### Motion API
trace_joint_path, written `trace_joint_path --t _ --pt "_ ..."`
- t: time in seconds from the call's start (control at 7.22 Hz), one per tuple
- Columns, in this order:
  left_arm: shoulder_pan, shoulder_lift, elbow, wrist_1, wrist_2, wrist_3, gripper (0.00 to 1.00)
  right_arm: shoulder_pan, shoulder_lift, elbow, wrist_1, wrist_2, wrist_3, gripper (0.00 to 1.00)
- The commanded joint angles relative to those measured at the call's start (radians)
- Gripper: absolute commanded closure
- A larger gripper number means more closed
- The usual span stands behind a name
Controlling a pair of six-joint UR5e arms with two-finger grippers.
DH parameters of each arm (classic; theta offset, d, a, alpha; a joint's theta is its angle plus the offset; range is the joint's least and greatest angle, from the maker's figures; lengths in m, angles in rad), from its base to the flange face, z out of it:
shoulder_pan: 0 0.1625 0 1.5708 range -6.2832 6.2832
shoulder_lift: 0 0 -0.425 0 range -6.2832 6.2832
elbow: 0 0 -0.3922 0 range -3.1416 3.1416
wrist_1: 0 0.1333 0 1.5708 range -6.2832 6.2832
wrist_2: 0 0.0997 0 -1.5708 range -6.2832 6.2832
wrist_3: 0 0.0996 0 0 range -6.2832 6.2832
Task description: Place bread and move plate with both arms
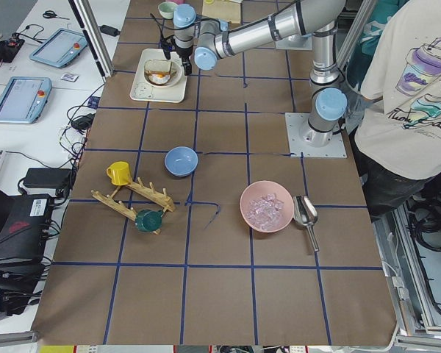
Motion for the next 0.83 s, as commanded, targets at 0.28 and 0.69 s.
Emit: trace_joint_path --t 0.28,0.69 --pt "-0.054 0.316 -0.089 -0.380 0.093 0.044 0.00 0.001 -0.003 0.000 0.000 0.003 0.004 0.00" --pt "-0.040 0.396 0.026 -0.605 0.218 0.368 0.00 -0.001 -0.001 0.000 0.000 -0.006 0.002 0.00"
